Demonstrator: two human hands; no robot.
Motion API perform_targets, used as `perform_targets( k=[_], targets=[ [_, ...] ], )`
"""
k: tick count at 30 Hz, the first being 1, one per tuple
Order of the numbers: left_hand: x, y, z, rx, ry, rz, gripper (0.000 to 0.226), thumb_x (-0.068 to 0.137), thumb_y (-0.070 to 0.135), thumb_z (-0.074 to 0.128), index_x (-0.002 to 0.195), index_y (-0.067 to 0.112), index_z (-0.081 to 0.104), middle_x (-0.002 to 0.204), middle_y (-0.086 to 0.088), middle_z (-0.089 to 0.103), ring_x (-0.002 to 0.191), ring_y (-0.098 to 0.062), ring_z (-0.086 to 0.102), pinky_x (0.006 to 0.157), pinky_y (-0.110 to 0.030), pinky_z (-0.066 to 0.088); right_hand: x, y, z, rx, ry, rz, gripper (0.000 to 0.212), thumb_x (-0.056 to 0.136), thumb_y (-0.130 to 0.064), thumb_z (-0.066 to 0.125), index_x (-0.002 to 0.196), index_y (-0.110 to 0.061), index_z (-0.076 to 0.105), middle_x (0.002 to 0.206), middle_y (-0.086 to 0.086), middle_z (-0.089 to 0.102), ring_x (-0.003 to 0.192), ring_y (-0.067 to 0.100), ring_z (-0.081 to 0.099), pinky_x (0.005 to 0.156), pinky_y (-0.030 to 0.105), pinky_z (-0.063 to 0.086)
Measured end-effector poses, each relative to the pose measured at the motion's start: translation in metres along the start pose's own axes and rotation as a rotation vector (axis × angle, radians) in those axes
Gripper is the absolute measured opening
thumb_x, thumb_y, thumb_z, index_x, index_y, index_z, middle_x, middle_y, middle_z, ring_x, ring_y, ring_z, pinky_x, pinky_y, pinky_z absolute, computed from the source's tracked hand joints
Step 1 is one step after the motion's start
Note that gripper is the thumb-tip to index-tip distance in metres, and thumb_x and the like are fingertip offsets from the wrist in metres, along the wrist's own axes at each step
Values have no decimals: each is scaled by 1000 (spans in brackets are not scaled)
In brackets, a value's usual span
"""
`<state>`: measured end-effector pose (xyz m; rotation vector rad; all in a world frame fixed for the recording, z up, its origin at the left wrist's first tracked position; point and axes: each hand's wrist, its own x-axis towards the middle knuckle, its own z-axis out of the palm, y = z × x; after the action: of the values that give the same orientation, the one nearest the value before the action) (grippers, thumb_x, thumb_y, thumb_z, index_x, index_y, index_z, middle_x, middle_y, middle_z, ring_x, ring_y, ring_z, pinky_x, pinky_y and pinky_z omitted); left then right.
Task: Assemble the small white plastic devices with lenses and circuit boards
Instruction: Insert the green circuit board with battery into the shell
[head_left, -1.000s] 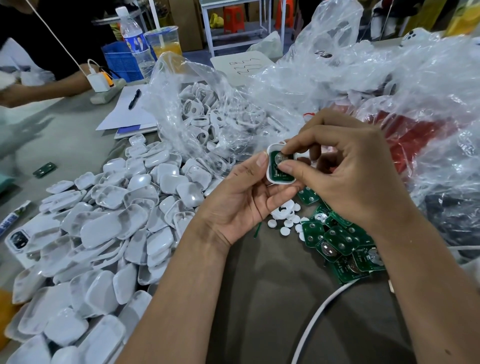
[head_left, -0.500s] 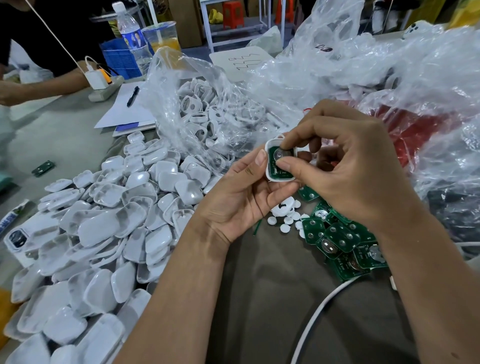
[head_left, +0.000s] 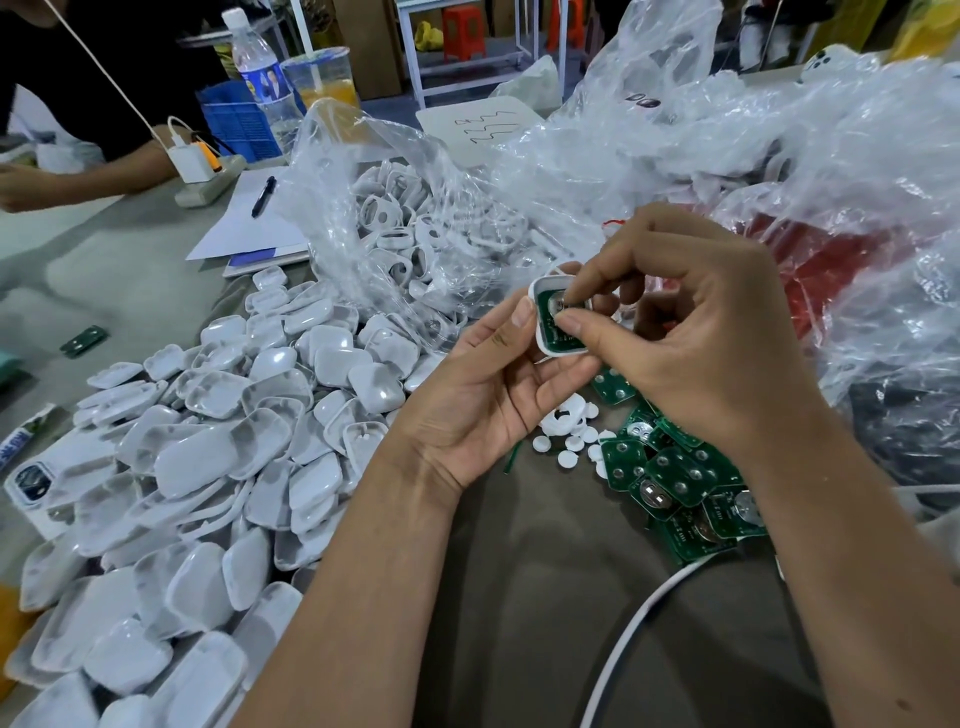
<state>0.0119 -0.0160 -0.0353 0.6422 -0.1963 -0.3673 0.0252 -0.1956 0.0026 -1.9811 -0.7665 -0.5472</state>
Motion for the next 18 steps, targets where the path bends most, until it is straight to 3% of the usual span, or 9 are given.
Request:
perform_targets(
  k=[5, 7, 11, 14, 18],
  targets=[
    [2, 1, 1, -49, 38, 8, 29, 88, 16, 66, 112, 3, 75, 115, -20, 73, 96, -30, 76, 81, -32, 63, -2, 0, 3, 54, 50, -1, 6, 92, -16, 79, 90, -11, 77, 88, 1, 65, 75, 18, 61, 50, 40, 50],
    [2, 2, 2, -49, 42, 15, 30, 90, 18, 62, 110, 1, 76, 113, -22, 74, 99, -31, 76, 82, -31, 63, -1, 1, 3, 70, 79, -25, 15, 100, -19, 70, 95, -8, 79, 90, 6, 64, 77, 26, 63, 50, 49, 52],
    [2, 3, 4, -109, 84, 3, 37, 84, 17, 68, 113, -6, 70, 109, -28, 72, 97, -34, 76, 81, -33, 63, 0, 0, 4, -34, 91, -108, 22, 104, -20, 63, 103, -8, 81, 93, 11, 64, 85, 24, 63, 68, 42, 50],
    [4, 3, 3, -109, 109, 15, 49, 81, 18, 71, 122, -6, 58, 108, -27, 72, 95, -32, 76, 80, -32, 63, 0, 0, 5, -66, 50, -113, 20, 104, -19, 64, 104, -9, 81, 95, 10, 65, 84, 22, 62, 71, 32, 46],
    [5, 2, 2, -103, 125, 30, 48, 78, 17, 73, 119, -5, 60, 113, -26, 70, 98, -29, 76, 78, -30, 63, 0, -2, 5, -97, 31, -118, 23, 102, -21, 65, 99, -6, 82, 96, 9, 65, 81, 20, 58, 74, 24, 39]
  ],
)
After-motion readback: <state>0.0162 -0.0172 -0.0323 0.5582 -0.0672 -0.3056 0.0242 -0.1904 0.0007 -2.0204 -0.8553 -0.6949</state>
